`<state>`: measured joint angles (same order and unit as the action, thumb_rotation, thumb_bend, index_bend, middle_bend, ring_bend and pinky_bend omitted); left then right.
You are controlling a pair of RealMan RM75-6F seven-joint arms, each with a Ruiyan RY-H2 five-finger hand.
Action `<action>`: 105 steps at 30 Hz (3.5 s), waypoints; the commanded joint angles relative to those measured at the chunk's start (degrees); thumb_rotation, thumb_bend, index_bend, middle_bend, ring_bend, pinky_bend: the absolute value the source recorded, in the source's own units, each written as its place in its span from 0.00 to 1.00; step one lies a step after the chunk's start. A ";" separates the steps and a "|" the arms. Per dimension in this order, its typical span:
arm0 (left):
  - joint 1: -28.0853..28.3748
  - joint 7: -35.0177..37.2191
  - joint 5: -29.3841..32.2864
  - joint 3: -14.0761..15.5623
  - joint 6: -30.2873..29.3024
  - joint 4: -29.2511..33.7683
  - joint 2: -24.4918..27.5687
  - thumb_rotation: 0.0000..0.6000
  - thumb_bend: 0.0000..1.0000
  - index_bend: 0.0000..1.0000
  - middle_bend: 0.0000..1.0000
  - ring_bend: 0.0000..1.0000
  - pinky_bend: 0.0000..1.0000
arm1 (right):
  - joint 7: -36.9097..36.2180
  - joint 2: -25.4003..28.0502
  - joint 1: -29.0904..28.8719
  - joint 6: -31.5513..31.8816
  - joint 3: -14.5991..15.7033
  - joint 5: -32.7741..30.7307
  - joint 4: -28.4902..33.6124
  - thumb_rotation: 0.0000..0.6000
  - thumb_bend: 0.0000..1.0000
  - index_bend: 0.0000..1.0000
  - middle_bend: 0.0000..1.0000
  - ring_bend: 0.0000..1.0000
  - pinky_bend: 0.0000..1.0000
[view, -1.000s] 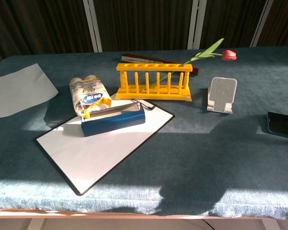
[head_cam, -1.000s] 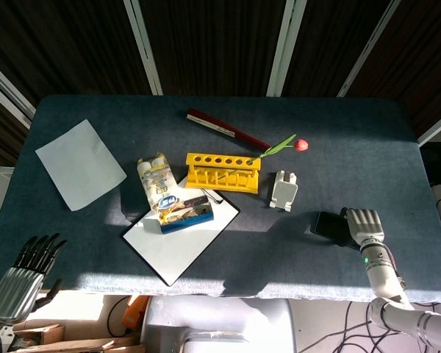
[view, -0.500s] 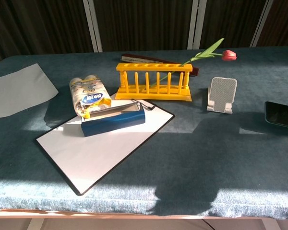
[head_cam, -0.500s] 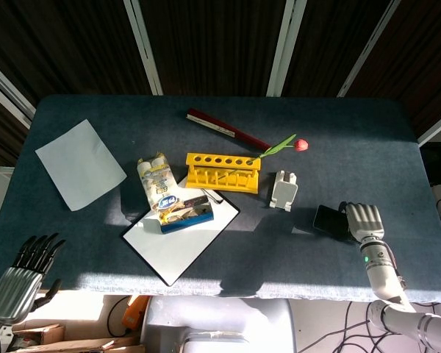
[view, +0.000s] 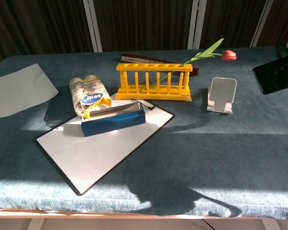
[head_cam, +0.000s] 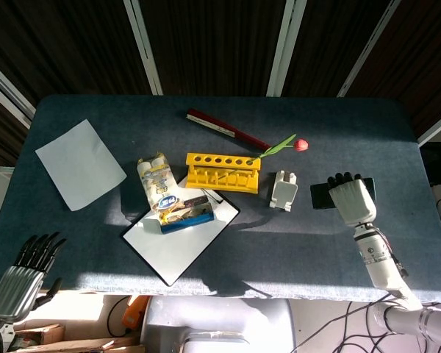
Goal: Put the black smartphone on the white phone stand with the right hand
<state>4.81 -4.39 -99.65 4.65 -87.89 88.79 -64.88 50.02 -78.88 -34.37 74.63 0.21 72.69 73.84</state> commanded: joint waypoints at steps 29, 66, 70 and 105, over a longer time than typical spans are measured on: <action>0.19 0.06 1.23 -0.20 0.97 0.14 0.07 1.00 0.37 0.00 0.00 0.00 0.00 | -6.70 -2.23 -18.28 -4.28 12.50 40.90 -29.58 1.00 0.39 1.00 0.74 0.69 0.74; 0.32 0.08 0.62 0.10 0.79 0.12 0.14 1.00 0.37 0.00 0.00 0.00 0.00 | -3.85 -7.46 -16.63 -10.59 9.41 39.28 -34.04 1.00 0.39 1.00 0.74 0.69 0.71; 0.33 0.13 0.69 0.04 0.81 0.06 0.13 1.00 0.37 0.00 0.00 0.00 0.00 | -4.08 -7.78 -16.42 -10.55 9.36 39.20 -34.53 1.00 0.39 1.00 0.74 0.69 0.71; 0.30 -0.42 0.32 0.36 1.03 0.48 0.01 1.00 0.37 0.00 0.00 0.00 0.00 | -3.94 -10.60 -14.58 -10.72 8.51 37.36 -36.47 1.00 0.39 0.57 0.65 0.61 0.66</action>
<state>5.11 -4.81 -99.32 5.02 -86.87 89.27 -64.88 46.00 -89.48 -49.00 63.95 8.78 110.13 37.34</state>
